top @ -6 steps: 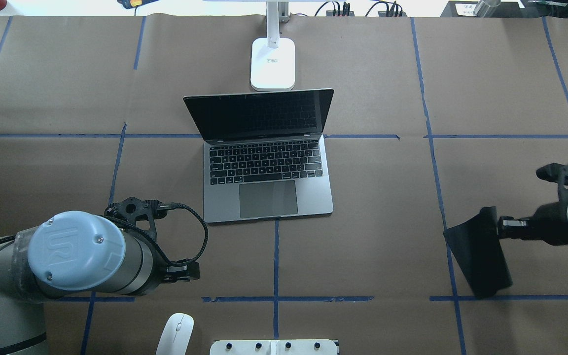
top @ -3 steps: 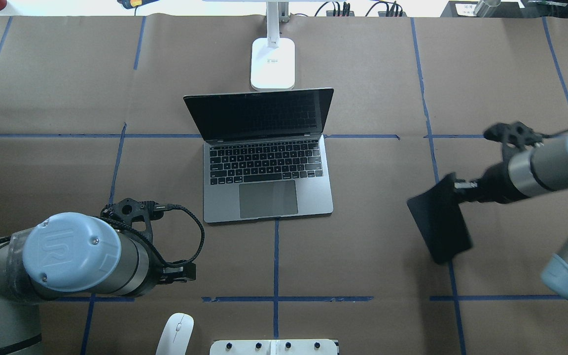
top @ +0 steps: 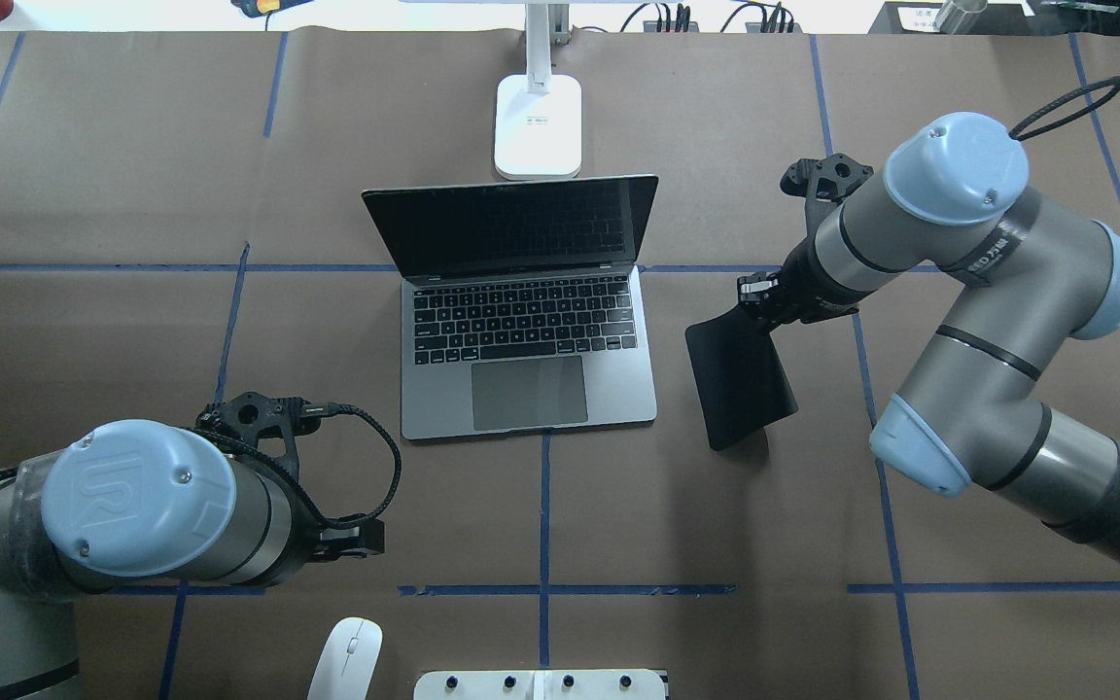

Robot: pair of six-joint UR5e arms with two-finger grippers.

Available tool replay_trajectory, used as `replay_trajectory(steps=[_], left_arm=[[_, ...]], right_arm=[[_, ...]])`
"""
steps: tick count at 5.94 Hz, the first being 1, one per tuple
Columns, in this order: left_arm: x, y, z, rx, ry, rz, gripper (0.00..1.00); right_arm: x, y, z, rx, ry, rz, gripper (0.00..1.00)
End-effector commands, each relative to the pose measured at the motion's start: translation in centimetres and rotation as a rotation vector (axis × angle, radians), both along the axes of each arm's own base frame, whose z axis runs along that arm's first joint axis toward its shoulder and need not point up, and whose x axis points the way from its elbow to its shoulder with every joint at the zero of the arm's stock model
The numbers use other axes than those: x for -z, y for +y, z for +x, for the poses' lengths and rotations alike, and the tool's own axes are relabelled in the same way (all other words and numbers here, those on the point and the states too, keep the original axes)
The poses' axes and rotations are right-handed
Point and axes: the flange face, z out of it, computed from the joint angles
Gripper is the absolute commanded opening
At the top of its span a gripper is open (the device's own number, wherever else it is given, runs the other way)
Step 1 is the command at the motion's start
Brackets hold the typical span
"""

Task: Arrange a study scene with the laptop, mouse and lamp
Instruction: 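Carry the mouse pad with the right gripper beside the laptop and release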

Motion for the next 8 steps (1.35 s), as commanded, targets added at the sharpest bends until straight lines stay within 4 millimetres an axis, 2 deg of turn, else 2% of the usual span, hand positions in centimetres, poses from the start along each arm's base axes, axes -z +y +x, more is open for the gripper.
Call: replay_trajectory(steps=[1, 4, 5, 6, 7, 8], left_arm=[[0.1, 0.0, -0.1, 0.0, 0.003, 0.001, 1.0], [0.1, 0.0, -0.1, 0.001, 0.002, 0.002, 1.0], [0.2, 0.0, -0.1, 0.001, 0.003, 0.002, 1.0], [0.0, 0.0, -0.1, 0.002, 0.0, 0.002, 1.0], [-0.3, 0.0, 0.0, 0.0, -0.009, 0.002, 1.0], [-1.2, 0.1, -0.1, -0.027, -0.024, 0.019, 1.0]], right_arm=[[-1.6, -1.0, -1.0, 0.031, 0.033, 0.016, 0.0], [-3.7, -1.7, -2.0, 0.027, 0.068, -0.018, 0.0], [-3.2, -2.7, -2.8, 0.021, 0.066, -0.026, 0.02], [-2.9, -3.5, -2.6, 0.013, 0.066, -0.03, 0.31], [-2.9, -4.0, -2.0, 0.006, 0.06, -0.036, 0.96], [-2.9, -4.7, -0.9, -0.006, 0.056, -0.05, 1.0]])
